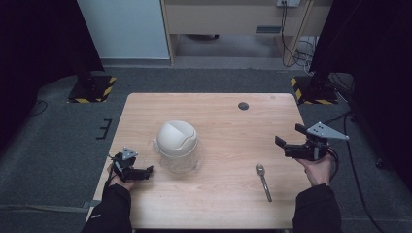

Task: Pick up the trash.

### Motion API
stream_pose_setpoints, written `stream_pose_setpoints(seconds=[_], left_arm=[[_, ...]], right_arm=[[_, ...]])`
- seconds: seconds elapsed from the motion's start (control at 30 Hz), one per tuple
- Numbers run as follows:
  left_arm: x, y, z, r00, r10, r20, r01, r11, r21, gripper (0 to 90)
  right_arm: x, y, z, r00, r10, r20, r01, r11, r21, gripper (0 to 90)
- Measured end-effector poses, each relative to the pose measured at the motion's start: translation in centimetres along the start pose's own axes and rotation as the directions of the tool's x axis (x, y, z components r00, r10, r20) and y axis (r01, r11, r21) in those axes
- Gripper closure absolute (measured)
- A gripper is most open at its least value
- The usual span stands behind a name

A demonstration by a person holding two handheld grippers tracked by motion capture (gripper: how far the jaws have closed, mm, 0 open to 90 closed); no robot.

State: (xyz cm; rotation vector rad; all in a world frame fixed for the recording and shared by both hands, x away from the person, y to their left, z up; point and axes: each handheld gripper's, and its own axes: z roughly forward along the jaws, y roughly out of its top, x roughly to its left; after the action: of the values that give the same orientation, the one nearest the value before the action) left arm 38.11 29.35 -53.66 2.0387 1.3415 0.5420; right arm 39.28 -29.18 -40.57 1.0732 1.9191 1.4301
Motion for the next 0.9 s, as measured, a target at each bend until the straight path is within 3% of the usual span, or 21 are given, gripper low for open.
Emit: stream_pose_setpoints(seconds=[0.5,0.67,0.9], left_arm=[[-0.1,0.0,0.0,1.0,-0.003,-0.004,0.003,1.0,0.0,0.0],[-0.1,0.0,0.0,1.0,-0.004,-0.004,0.004,1.0,0.0,0.0],[-0.1,0.0,0.0,1.0,-0.004,-0.004,0.004,1.0,0.0,0.0]], right_arm=[[3.1,5.2,1.1,0.9934,-0.065,-0.094,0.057,0.994,-0.089,3.5],[4.6,7.3,2.2,0.9867,-0.094,-0.133,0.079,0.99,-0.113,3.3],[6.0,8.9,3.5,0.9783,-0.12,-0.169,0.099,0.987,-0.126,2.9]])
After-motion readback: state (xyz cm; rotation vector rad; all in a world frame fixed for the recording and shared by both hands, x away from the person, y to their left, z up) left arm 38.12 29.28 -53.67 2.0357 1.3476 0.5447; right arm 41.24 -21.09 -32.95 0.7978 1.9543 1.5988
